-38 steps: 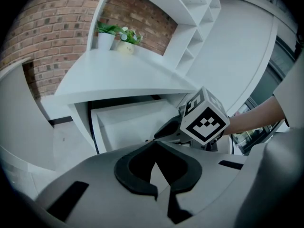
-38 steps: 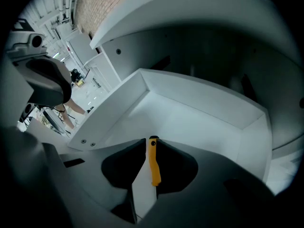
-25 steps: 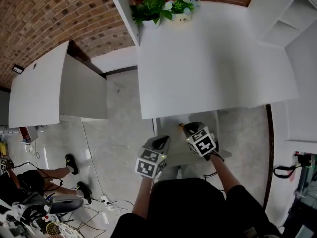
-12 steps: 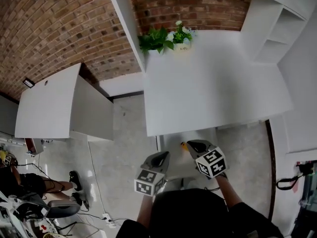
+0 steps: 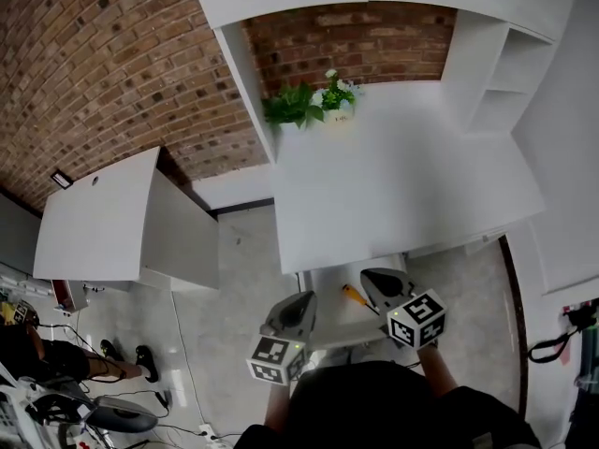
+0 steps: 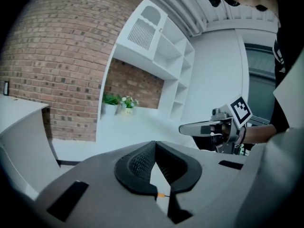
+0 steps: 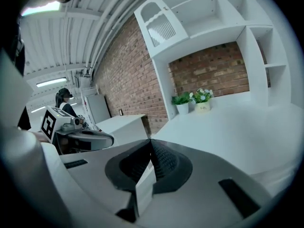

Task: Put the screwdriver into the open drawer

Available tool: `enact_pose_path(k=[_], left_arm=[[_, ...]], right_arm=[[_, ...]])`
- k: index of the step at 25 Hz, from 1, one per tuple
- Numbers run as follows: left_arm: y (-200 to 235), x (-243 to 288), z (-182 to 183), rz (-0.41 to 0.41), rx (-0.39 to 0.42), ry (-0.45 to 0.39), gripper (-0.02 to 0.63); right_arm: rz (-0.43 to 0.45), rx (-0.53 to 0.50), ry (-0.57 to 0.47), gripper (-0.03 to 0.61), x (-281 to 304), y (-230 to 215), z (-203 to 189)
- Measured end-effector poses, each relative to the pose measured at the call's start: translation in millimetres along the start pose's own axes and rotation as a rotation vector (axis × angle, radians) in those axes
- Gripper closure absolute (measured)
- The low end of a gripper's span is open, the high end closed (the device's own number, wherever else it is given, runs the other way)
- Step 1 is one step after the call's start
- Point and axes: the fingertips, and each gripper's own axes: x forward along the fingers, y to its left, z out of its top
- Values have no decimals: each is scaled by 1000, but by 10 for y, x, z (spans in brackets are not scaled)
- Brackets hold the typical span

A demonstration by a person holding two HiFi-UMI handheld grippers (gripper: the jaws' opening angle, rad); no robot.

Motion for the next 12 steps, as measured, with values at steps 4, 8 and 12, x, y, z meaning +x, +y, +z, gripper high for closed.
enact_pose_path(k=[4, 8, 12], left_arm=[[42, -120, 209, 44, 9, -82, 606], [86, -200, 364, 78, 23, -135, 606], [108, -295, 571, 108, 32, -200, 606]], right_arm=[[-16, 20, -85, 563, -149, -10, 260], [-39, 31, -152, 563, -281, -45, 462], [-60, 33, -222, 563, -414, -61, 679]])
